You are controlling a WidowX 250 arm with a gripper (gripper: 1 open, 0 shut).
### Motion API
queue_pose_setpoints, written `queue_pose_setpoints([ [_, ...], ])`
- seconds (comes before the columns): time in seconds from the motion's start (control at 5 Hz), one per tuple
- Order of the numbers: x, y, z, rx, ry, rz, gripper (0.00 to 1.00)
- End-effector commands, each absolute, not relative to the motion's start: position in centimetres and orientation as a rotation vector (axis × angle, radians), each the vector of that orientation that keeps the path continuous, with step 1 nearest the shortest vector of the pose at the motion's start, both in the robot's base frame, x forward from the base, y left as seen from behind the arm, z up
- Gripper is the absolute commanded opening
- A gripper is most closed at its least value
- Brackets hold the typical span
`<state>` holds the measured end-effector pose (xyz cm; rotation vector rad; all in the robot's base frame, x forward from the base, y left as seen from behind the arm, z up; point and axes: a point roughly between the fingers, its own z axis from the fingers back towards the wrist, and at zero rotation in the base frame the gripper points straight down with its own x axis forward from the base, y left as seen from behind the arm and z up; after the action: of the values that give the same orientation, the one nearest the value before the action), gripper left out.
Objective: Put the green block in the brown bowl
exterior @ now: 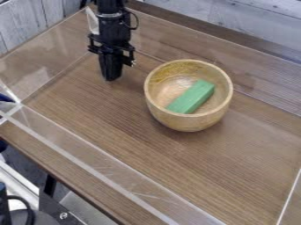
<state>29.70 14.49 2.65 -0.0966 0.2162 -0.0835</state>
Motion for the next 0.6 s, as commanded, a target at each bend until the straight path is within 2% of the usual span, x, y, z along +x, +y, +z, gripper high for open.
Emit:
queue_pose_setpoints([
  [0.0,30.88,15.12,4.69,-0.062,0.155,-0.086,0.00],
  [0.4,31.17,14.99,5.62,-0.051,0.145,-0.087,0.00],
])
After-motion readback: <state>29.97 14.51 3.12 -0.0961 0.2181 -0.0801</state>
